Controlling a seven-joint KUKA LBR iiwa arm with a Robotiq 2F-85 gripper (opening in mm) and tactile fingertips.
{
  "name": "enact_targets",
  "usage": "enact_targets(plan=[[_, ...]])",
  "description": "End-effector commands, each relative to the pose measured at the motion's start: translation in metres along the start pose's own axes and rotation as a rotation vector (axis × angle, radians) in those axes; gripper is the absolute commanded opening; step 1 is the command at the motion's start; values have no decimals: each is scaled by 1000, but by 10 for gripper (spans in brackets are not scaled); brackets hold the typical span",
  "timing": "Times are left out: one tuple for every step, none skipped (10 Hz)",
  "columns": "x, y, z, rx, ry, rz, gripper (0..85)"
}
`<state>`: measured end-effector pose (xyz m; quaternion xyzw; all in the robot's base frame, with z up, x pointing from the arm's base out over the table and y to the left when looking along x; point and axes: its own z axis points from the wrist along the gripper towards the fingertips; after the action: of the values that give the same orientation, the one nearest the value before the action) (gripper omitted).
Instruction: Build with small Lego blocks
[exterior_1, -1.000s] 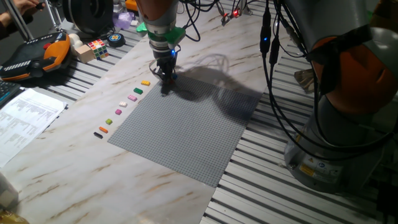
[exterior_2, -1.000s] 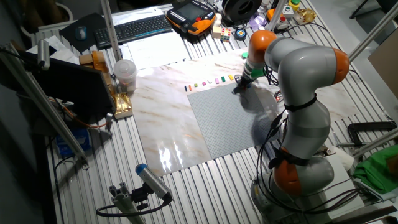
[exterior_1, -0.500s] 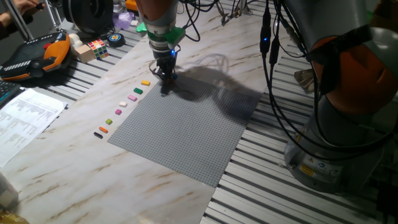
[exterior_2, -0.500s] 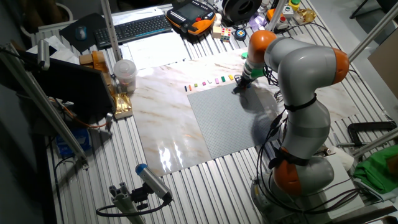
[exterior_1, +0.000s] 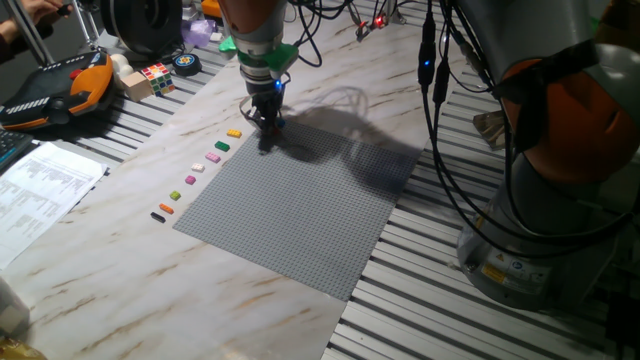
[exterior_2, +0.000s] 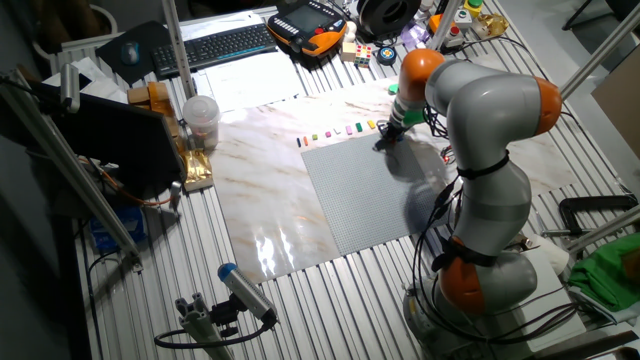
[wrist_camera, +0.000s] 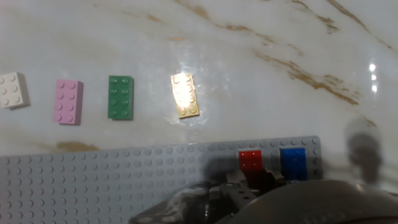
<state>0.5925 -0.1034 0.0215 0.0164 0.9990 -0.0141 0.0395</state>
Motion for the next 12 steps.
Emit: enact_targets(plan=[[0, 0, 0, -1, -5, 2, 223], [0, 0, 0, 1, -9, 10, 353], [0, 0, 0, 2, -12, 13, 433], [0, 0, -1, 2, -12, 13, 447], [-1, 0, -2, 2, -12, 16, 447], [-1, 0, -3, 3, -11, 16, 447], [-2, 0, -4, 5, -8, 17, 450], [-3, 0, -6, 8, -4, 19, 450], [-3, 0, -7, 10, -4, 18, 450], [-3, 0, -7, 11, -4, 18, 453], [-3, 0, -8, 11, -5, 21, 453], [-4, 1, -8, 11, -7, 24, 450]])
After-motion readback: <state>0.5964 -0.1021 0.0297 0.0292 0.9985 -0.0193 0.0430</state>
